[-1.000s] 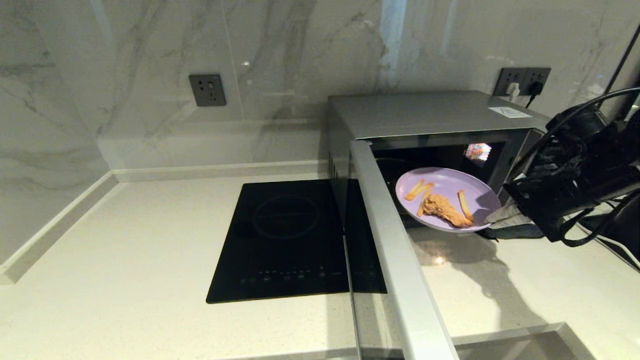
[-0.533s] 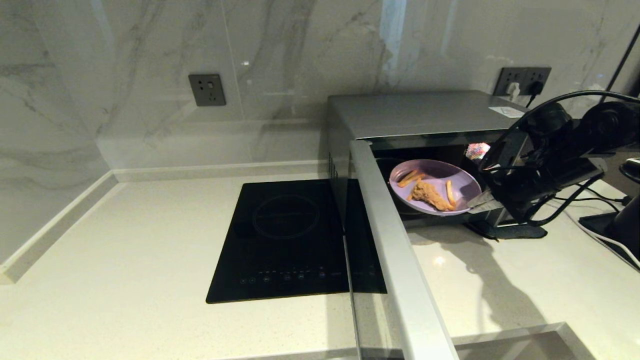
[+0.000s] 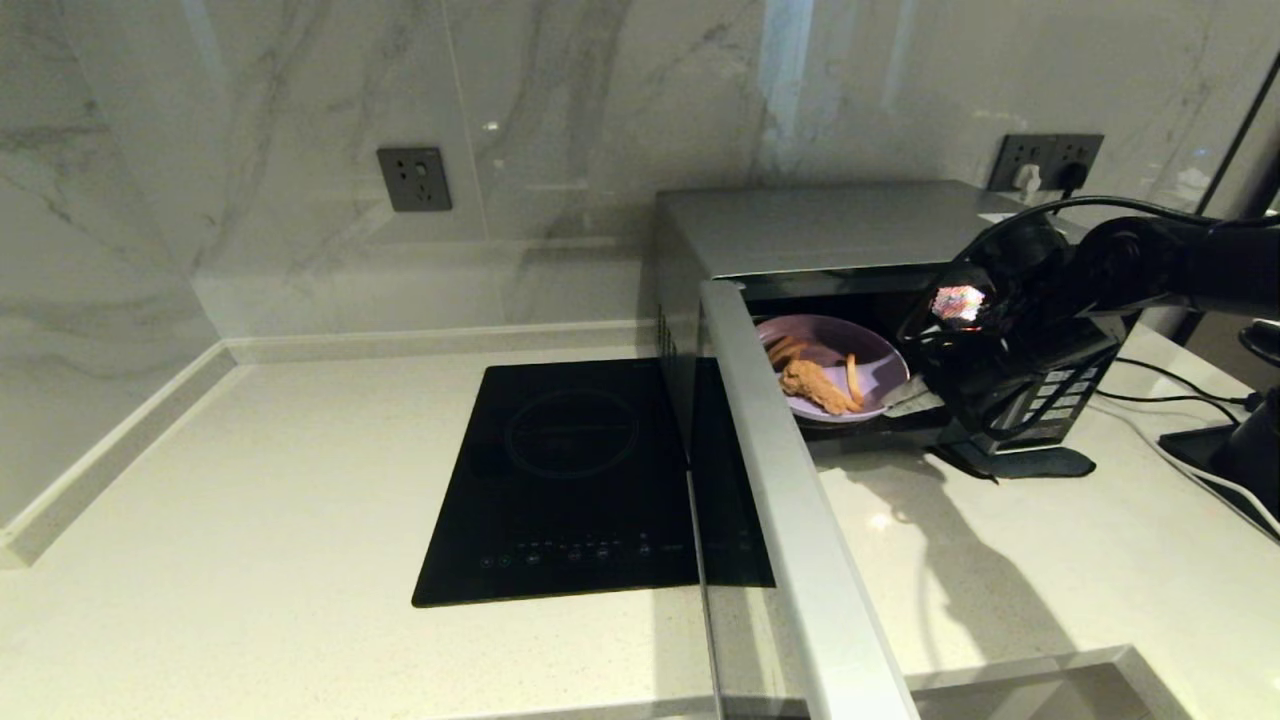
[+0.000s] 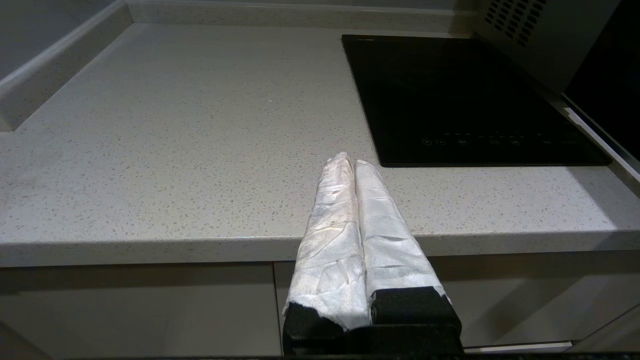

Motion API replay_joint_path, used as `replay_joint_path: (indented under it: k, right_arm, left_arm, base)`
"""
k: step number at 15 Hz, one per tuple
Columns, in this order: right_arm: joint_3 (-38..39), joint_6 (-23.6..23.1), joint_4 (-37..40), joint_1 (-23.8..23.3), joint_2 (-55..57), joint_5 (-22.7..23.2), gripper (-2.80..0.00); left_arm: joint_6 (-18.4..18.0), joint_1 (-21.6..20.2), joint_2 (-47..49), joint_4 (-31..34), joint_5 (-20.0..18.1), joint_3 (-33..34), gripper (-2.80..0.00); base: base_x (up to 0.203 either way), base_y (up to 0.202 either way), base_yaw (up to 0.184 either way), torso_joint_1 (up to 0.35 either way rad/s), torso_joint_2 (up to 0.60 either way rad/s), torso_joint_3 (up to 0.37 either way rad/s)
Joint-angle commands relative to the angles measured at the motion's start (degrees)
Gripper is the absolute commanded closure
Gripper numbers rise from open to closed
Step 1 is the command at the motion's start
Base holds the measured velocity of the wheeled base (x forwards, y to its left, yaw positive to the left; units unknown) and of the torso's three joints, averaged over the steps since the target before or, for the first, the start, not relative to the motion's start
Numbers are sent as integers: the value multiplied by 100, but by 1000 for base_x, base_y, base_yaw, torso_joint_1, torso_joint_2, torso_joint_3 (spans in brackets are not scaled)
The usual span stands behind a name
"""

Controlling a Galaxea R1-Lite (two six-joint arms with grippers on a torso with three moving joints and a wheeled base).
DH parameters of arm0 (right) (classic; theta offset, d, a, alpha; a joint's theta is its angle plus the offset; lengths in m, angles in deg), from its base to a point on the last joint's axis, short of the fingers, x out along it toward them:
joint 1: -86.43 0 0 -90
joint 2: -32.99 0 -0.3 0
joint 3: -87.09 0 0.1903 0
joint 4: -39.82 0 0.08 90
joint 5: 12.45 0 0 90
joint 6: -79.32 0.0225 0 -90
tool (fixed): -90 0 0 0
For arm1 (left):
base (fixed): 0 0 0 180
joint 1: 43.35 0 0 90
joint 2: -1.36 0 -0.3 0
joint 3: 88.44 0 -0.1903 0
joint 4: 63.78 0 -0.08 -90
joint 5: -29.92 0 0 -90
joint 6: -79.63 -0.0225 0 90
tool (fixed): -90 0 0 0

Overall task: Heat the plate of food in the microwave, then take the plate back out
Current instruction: Put the plate in the microwave oven

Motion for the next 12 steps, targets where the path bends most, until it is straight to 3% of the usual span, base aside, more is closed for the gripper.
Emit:
replay_joint_path:
  k: [1, 12]
  right_arm:
    - [-10, 36, -127, 17, 194, 1, 0]
    - [-46, 37, -527, -9, 617, -42, 0]
  left_arm:
    - [6, -1, 9, -2, 3, 0, 0]
    - [6, -1, 9, -2, 3, 0, 0]
  base:
    - [0, 0, 0, 0, 0, 0]
    - [0, 0, 0, 0, 0, 0]
